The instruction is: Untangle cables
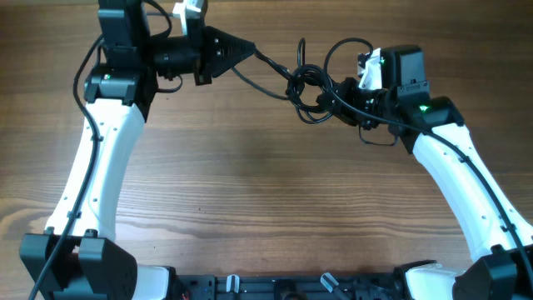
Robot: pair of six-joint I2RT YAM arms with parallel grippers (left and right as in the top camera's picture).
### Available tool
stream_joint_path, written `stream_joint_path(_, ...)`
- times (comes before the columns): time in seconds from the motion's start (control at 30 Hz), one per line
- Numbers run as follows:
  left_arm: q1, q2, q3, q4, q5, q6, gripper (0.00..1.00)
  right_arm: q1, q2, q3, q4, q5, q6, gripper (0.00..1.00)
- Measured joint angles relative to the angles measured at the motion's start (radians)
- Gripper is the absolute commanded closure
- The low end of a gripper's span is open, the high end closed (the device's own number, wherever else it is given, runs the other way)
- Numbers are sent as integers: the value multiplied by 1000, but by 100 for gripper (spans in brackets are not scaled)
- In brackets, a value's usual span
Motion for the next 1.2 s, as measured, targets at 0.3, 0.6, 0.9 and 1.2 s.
stream_joint_path(0.3,29,0,2,-133,46,340,92,-2,-3,-9,-27,37,-8,83)
stream_joint_path(0.6,-40,-24,16,-479,-467,377,61,-33,37,-53,-42,182,-11,83)
stream_joint_path(0.9,-208,-24,15,-486,-723,462,60,12,37,-53,-51,210,-57,40)
stream_joint_path(1.2,-212,-23,16,-486,-753,462,60,25,37,-53,-57,210,-71,4)
